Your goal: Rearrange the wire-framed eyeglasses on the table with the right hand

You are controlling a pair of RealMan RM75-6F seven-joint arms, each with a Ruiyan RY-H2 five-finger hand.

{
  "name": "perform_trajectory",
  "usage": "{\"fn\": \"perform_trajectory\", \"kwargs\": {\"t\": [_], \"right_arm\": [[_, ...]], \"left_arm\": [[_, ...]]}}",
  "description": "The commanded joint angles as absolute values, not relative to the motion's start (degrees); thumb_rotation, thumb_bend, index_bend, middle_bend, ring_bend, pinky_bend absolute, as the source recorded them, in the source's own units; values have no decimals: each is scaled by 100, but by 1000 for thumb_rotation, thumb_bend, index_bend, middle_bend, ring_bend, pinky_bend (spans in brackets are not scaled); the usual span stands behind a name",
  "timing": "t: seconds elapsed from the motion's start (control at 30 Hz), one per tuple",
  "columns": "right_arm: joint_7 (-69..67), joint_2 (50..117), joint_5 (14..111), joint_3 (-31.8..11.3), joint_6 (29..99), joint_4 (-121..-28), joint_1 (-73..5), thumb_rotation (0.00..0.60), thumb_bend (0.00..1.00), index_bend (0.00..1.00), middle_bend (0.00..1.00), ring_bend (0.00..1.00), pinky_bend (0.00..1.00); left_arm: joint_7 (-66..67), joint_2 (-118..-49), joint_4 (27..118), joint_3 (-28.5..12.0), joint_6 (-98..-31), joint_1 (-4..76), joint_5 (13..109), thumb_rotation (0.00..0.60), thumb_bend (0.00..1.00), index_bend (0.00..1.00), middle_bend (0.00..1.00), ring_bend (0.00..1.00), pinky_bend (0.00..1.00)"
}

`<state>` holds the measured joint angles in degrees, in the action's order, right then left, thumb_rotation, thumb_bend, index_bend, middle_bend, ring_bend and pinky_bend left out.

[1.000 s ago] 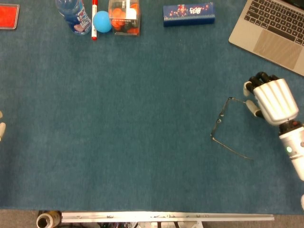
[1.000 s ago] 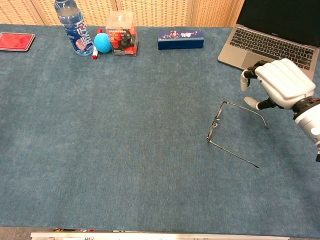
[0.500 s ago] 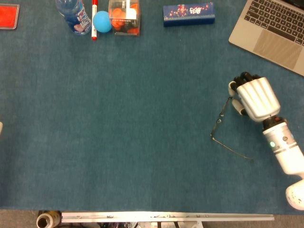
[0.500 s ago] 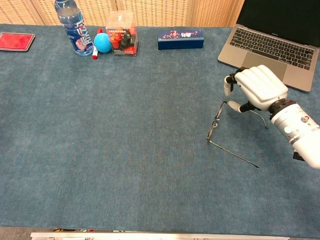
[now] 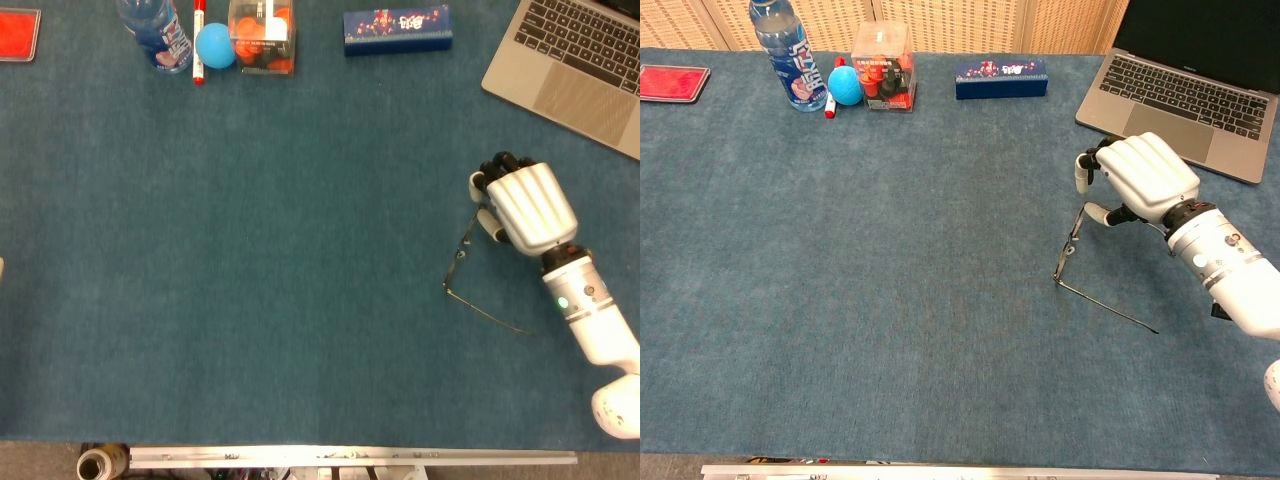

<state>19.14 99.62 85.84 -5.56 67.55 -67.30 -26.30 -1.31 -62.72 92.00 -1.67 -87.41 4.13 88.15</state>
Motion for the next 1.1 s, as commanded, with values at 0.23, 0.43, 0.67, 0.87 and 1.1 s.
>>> {"fn": "perform_trajectory", "kwargs": {"t": [0.23, 0.43, 0.67, 0.87, 1.1], "right_arm": [[1777, 10128, 8579, -541, 6765, -6486, -2701, 600, 245, 553, 516, 335, 557], [1725, 10239, 8575, -548, 6745, -6358, -2769, 600, 244, 553, 516, 335, 557], [1785, 10401, 8505, -613, 6631, -6223, -2898, 600, 245, 554, 516, 335, 557], [1806, 10544, 8439, -669, 6557, -6077, -3000, 600, 245, 554, 516, 335, 557], [1758, 10621, 8466, -716, 6583, -6073, -3114, 600, 245, 553, 516, 336, 557]], "left_arm": [[-140, -6262, 9204, -166, -8753, 404, 8820, 600, 281, 513, 481, 313, 462], [-144, -6259, 9203, -166, -8736, 412, 8821, 600, 281, 513, 482, 313, 462], [-126, -6258, 9204, -151, -8730, 413, 8847, 600, 281, 513, 482, 313, 462], [-117, -6254, 9209, -139, -8734, 409, 8864, 600, 281, 513, 482, 313, 462], [-113, -6256, 9206, -135, -8729, 411, 8871, 600, 280, 513, 482, 313, 462]]}}
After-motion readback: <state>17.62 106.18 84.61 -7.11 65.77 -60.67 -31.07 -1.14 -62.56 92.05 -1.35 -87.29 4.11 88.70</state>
